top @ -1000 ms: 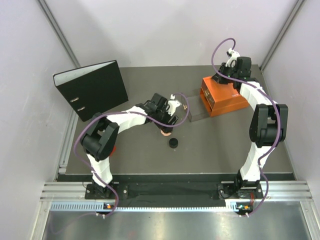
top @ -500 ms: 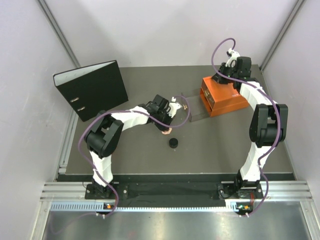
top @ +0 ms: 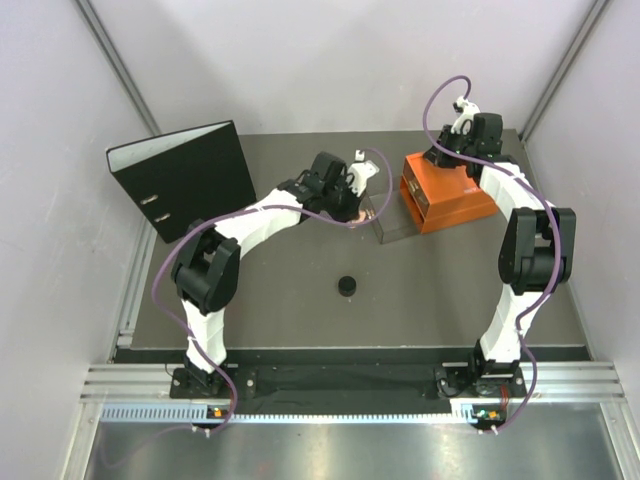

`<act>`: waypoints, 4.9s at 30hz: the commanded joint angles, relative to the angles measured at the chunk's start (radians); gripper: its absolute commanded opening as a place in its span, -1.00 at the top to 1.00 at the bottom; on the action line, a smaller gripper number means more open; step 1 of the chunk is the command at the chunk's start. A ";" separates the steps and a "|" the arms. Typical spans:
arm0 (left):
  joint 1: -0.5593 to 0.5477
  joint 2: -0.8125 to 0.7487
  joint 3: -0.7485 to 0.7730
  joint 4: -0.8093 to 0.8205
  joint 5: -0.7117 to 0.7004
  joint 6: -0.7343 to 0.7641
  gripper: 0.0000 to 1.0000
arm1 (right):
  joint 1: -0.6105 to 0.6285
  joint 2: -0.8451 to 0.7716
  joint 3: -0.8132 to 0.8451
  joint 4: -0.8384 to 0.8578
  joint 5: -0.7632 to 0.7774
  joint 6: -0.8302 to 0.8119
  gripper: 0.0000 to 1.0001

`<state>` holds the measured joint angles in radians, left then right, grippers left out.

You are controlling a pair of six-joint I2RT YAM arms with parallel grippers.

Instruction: Organize the makeup

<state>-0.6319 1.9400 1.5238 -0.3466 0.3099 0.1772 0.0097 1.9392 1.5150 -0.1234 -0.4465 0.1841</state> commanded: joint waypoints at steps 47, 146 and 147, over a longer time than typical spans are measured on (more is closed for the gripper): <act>-0.045 -0.130 -0.025 -0.334 0.170 0.079 -0.82 | -0.002 0.165 -0.091 -0.386 0.092 -0.044 1.00; -0.135 0.326 0.461 0.110 -0.129 -0.002 0.82 | 0.007 0.173 -0.107 -0.392 0.086 -0.051 1.00; -0.135 0.332 0.464 0.115 -0.130 -0.005 0.67 | 0.007 0.172 -0.108 -0.392 0.085 -0.049 1.00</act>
<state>-0.7673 2.2570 1.9244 -0.3264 0.1818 0.2115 0.0101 1.9614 1.5459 -0.1623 -0.4526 0.2005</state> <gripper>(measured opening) 0.509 0.003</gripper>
